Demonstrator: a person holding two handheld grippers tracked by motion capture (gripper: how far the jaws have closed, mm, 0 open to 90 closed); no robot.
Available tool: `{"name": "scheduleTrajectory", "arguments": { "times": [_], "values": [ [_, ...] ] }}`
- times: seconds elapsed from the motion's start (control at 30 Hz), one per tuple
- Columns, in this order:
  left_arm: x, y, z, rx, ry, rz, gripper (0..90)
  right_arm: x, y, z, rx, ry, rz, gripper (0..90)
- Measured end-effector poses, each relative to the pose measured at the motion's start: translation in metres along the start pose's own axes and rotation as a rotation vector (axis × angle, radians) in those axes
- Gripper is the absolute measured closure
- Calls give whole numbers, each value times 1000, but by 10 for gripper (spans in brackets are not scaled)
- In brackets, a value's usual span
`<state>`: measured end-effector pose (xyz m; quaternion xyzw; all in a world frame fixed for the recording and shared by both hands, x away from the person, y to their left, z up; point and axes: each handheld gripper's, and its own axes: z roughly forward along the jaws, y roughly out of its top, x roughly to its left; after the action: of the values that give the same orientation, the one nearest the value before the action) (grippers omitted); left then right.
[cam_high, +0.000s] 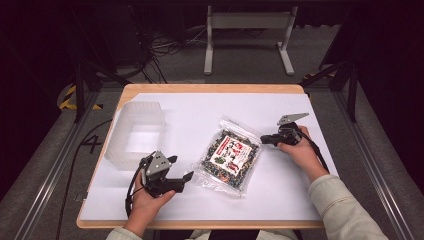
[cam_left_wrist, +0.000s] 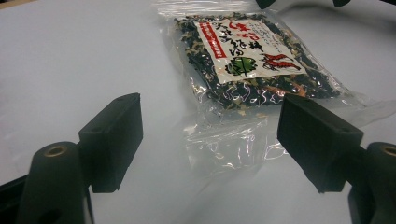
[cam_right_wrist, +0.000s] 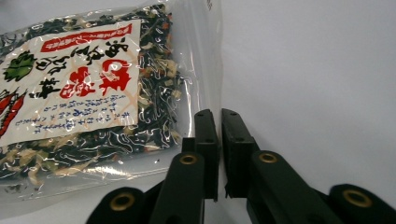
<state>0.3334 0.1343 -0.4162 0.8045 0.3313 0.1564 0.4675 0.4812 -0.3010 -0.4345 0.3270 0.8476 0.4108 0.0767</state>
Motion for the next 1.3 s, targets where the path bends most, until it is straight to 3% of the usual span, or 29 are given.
{"name": "scheduleTrajectory", "arguments": {
  "times": [0.37,0.53,0.8,0.87,1.07,1.3],
  "values": [
    [1,0,-1,-7,1,-7,233,8,7,-8,-4,-36,34,900],
    [2,1,-2,-18,-8,-16,235,12,13,-23,-54,-20,55,900],
    [-2,11,-5,-32,-5,7,239,24,27,-45,-105,-13,5,900],
    [-2,15,-7,-41,-7,8,238,29,31,-49,-112,-23,-30,900],
    [3,26,-13,-65,-6,-8,229,42,41,-62,-158,-17,-71,900],
    [5,35,-14,-68,3,1,221,58,54,-76,-195,-11,-129,900]
  ]
}}
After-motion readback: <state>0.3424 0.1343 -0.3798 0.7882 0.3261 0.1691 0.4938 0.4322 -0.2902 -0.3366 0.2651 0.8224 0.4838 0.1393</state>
